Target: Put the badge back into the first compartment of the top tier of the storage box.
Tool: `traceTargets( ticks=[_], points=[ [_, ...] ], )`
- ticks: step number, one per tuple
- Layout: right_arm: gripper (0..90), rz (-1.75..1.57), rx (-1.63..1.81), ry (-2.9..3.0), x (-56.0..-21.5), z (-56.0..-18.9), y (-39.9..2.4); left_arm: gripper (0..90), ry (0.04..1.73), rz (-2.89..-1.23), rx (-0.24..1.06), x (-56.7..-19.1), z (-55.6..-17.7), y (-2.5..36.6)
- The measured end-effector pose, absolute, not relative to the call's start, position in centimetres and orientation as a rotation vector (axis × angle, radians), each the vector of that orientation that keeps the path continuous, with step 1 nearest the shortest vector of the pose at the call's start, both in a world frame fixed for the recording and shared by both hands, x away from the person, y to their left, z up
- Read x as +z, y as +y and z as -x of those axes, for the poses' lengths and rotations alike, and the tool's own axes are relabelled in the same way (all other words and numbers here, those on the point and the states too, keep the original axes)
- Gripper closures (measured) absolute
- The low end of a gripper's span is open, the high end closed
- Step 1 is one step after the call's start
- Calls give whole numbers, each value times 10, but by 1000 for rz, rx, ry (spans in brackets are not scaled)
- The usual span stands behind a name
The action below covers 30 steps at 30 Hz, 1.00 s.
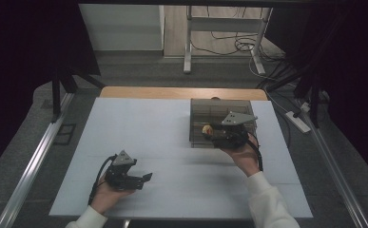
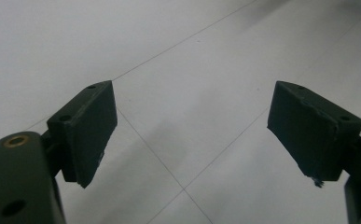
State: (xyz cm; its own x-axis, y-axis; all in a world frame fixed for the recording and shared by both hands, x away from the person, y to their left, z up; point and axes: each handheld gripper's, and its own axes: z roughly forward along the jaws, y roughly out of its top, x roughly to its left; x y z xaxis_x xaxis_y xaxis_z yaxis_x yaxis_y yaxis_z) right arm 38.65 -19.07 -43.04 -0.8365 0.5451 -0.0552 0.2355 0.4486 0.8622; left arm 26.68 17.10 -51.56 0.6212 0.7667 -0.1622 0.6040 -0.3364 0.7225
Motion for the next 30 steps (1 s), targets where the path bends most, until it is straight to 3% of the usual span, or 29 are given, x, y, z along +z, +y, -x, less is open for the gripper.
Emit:
traceTargets(
  ticks=[21,25,30],
  points=[
    [460,-679,1296,2399,-437,-394,-183,159,1074,-2063,263,-516,-267,172],
    [326,-682,1317,2385,-436,-392,-183,159,1074,-2059,263,-516,-267,172],
    [308,-685,1347,2363,-432,-389,-185,159,1074,-2059,263,-516,-267,172]
  ],
)
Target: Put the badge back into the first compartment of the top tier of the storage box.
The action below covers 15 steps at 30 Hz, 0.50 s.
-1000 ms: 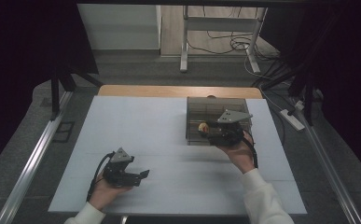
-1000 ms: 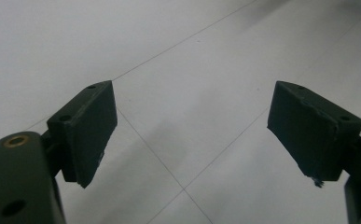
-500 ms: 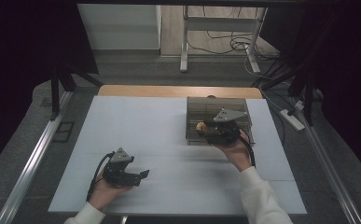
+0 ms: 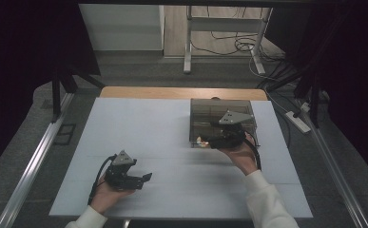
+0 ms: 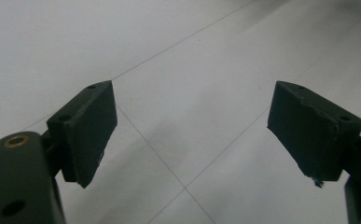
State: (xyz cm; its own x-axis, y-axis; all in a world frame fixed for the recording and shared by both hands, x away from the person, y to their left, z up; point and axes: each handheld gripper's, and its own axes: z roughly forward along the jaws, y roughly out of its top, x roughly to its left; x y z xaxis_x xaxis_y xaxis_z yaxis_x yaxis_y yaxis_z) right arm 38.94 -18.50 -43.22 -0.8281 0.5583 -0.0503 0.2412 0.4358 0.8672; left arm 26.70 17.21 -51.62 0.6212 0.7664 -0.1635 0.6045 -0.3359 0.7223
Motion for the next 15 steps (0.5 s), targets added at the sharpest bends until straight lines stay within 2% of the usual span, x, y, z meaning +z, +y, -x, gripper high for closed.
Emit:
traceTargets(
  ticks=[15],
  points=[
    [297,-694,1348,2366,-432,-383,-192,159,1074,-2059,262,-516,-267,173]
  ],
)
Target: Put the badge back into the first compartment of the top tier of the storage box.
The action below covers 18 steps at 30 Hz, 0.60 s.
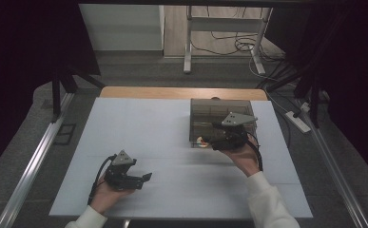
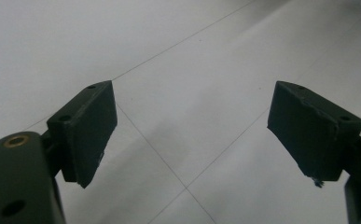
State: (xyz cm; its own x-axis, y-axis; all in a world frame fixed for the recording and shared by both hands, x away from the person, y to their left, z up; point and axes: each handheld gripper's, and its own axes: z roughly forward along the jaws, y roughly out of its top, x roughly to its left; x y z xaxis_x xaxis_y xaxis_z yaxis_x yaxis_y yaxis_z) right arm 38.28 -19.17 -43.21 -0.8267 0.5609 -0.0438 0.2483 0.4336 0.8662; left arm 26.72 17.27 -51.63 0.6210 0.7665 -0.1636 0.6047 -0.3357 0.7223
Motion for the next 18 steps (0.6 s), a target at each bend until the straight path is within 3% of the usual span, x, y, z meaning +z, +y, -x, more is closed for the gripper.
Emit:
traceTargets(
  ticks=[18],
  points=[
    [295,-754,1333,2331,-436,-365,-216,158,1063,-2063,261,-516,-270,171]
  ],
)
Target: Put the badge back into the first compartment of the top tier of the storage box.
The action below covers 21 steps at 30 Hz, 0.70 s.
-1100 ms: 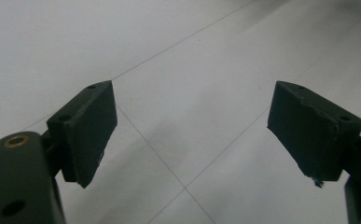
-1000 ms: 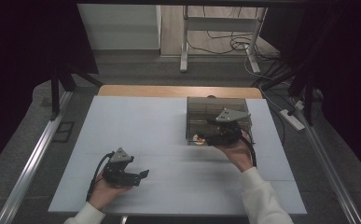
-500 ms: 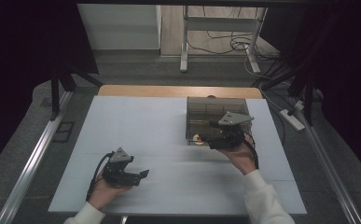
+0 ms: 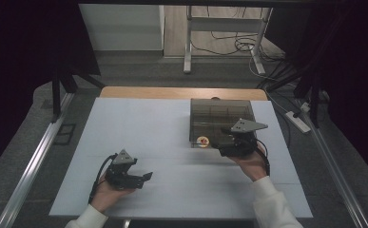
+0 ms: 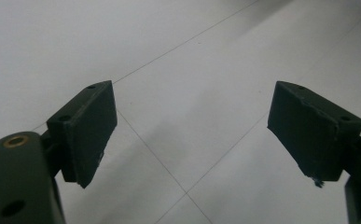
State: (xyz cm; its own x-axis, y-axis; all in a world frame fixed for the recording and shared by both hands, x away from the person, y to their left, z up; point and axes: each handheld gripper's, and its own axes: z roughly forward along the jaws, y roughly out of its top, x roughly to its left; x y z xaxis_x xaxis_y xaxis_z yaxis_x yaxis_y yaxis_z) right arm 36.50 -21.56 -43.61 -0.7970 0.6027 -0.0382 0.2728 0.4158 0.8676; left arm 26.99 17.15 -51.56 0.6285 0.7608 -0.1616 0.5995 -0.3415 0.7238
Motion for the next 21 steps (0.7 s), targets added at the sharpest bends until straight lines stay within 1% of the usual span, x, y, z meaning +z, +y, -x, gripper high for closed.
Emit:
traceTargets(
  ticks=[21],
  points=[
    [295,-828,1328,2288,-437,-338,-254,157,1060,-2062,253,-516,-271,171]
  ],
)
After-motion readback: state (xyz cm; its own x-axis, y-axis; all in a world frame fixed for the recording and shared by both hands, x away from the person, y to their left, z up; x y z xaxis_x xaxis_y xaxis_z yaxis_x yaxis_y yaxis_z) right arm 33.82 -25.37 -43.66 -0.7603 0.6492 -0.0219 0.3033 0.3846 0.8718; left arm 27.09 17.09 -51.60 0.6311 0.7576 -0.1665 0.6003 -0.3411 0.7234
